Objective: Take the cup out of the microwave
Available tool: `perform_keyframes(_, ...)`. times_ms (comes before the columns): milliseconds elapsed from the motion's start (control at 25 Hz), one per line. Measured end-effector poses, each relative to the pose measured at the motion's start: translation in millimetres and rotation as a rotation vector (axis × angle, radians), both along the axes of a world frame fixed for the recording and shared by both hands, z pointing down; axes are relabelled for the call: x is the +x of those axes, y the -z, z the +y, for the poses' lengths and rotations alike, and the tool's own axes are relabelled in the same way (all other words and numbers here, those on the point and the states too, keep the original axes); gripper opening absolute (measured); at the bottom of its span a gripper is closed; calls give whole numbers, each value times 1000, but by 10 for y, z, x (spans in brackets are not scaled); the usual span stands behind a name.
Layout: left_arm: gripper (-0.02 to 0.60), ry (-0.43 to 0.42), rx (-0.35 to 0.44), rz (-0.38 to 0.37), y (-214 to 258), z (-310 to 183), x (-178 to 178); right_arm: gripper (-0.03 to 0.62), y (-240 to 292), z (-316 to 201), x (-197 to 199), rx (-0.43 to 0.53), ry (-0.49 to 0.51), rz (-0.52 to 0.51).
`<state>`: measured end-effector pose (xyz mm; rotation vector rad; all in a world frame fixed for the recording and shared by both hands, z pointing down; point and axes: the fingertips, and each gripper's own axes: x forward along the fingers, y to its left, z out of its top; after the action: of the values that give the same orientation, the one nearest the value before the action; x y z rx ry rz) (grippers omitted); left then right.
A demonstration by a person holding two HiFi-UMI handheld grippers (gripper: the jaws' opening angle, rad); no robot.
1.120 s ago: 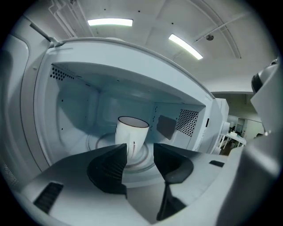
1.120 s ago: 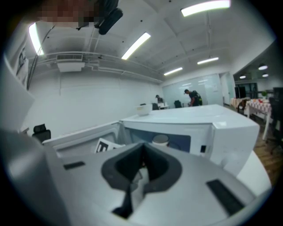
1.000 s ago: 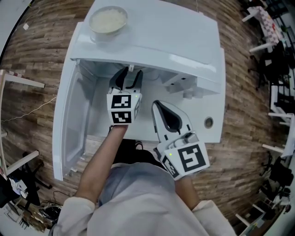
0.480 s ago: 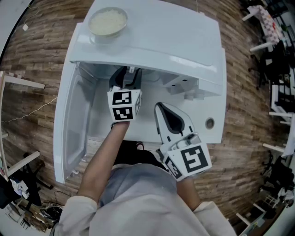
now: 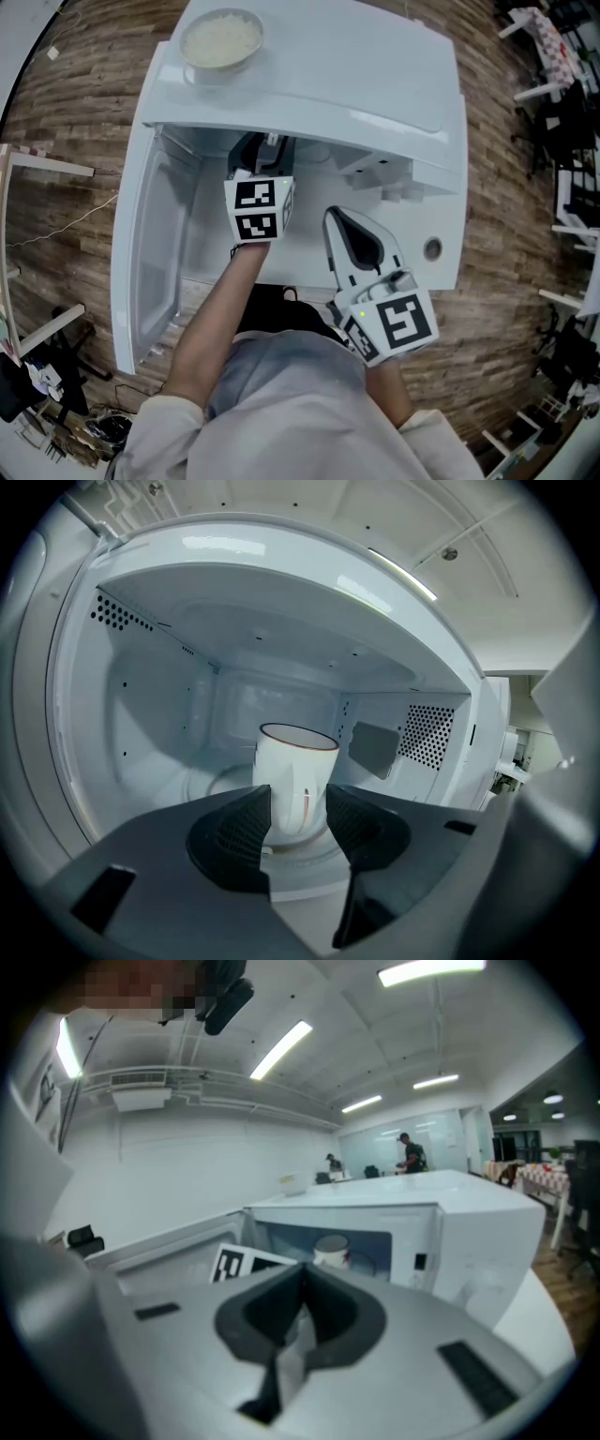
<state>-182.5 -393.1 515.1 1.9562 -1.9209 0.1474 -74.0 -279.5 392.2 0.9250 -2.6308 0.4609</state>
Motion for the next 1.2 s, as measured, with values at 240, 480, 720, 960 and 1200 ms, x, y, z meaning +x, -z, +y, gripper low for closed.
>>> perform_keyframes(240, 182, 10, 0, -5, -3, -5, -14, 23, -22, -11, 35, -7, -7, 4)
perform_keyframes(480, 162, 10, 2, -11, 8, -23, -34, 23, -27, -41, 28, -9, -9, 3)
perform_keyframes(720, 106, 7, 2, -23, 1, 2, -29, 23, -44, -28, -1, -12, -7, 4)
perform_keyframes(960, 91, -7, 4, -36, 27, -11, -7, 23, -43, -24, 5, -12, -11, 8)
perform_keyframes(1200, 72, -20, 10, -88, 49, -6, -3, 23, -46, -25, 41, -17, -28, 10)
